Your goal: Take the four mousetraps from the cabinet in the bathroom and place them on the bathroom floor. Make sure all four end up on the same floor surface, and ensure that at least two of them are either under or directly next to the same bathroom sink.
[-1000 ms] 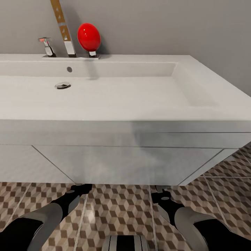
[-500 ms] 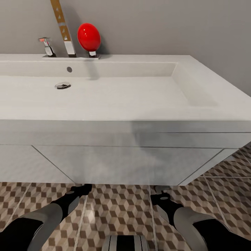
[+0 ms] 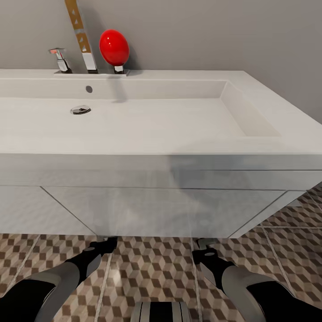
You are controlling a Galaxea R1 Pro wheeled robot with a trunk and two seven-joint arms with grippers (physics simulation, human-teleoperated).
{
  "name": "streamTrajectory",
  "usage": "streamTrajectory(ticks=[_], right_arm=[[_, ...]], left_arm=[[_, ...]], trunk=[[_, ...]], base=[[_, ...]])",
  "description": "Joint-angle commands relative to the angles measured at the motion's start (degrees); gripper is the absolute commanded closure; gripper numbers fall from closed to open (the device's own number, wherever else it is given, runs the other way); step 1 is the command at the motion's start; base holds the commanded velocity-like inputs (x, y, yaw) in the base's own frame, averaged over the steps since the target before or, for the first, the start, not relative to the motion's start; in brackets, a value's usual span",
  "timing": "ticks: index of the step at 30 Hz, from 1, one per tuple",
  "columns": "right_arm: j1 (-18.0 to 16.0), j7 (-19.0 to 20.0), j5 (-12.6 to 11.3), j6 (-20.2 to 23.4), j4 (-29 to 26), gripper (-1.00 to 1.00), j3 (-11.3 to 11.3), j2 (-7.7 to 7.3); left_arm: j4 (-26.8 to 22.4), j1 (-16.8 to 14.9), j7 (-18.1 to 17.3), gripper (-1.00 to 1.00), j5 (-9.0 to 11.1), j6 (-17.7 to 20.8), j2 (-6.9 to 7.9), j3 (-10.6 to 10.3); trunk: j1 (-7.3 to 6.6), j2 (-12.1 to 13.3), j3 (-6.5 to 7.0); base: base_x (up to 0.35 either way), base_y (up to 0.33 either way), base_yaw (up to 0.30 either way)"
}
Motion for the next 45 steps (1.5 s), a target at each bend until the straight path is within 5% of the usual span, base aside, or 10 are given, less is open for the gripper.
streamTrajectory(ticks=[1, 15, 25, 45], right_arm=[[-0.07, -0.15, -0.05, -0.01, 0.12, 1.00, 0.38, 0.05], [-0.07, -0.18, -0.19, -1.01, -0.24, 1.00, 0.31, 0.21], [-0.07, -0.32, -0.12, -2.69, -1.05, 1.00, 0.46, 0.34], [-0.07, -0.58, 0.10, -5.50, -1.14, 1.00, 0.52, 0.26]], left_arm=[[0.24, -0.02, 0.16, 1.00, 0.37, -0.14, 0.00, -0.50], [0.76, -0.02, 0.12, 1.00, -0.09, 0.91, 0.01, -0.59], [0.80, -0.02, 0.12, 1.00, -2.63, 0.34, -0.08, -0.59], [0.78, -0.02, 0.12, 1.00, -2.94, 0.07, -0.34, -0.59]], trunk=[[-0.01, -0.02, -0.04], [-0.01, -0.02, -0.04], [-0.01, -0.02, -0.04], [-0.01, -0.02, -0.04]], base=[[0.000, 0.000, 0.000], [0.000, 0.000, 0.000], [0.000, 0.000, 0.000], [0.000, 0.000, 0.000]])
